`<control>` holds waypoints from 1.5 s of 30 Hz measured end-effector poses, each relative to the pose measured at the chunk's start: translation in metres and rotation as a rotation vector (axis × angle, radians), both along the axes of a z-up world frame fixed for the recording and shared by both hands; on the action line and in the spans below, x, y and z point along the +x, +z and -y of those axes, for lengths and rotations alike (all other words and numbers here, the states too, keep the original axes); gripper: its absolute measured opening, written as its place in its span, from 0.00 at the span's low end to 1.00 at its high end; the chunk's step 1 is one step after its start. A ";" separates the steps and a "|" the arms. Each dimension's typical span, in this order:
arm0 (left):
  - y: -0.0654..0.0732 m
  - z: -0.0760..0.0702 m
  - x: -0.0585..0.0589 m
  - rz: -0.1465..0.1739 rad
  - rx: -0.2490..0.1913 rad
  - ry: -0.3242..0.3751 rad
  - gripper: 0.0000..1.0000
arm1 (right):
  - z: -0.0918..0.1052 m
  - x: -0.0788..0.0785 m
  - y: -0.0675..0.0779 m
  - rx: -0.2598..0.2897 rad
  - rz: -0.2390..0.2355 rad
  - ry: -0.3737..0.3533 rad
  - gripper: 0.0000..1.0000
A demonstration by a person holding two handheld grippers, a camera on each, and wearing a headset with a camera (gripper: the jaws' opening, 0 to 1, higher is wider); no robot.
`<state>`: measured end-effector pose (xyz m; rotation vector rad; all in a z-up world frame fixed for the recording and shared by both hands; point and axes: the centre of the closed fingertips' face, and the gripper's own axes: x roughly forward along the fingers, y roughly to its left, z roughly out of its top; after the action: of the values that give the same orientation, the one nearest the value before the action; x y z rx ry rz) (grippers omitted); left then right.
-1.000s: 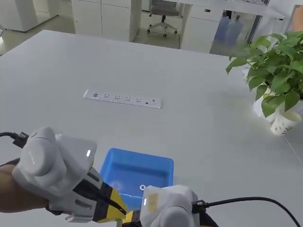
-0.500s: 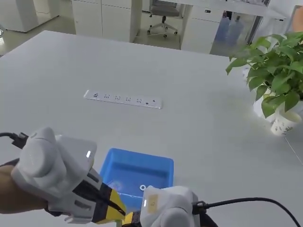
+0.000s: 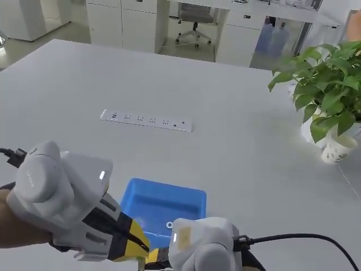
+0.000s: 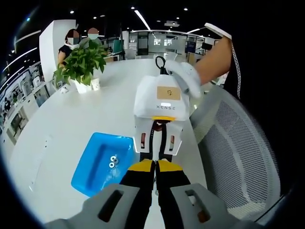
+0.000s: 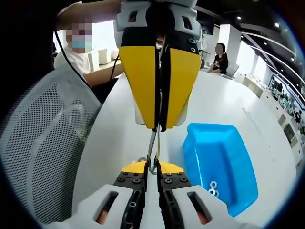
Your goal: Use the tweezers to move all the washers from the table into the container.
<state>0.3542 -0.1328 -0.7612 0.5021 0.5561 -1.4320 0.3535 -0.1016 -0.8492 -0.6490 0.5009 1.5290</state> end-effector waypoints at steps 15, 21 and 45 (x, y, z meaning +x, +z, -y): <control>0.024 0.001 0.006 0.032 0.008 -0.006 0.04 | -0.001 0.008 0.025 0.018 0.027 0.009 0.09; 0.034 0.002 0.014 0.042 0.008 -0.018 0.04 | 0.000 0.016 0.034 0.022 0.042 0.007 0.09; 0.049 0.007 0.058 0.080 0.023 -0.048 0.04 | 0.006 0.067 0.050 0.029 0.088 -0.029 0.09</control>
<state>0.4124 -0.1400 -0.7122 0.5921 0.4996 -1.4463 0.4202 -0.1075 -0.7987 -0.6809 0.4193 1.4709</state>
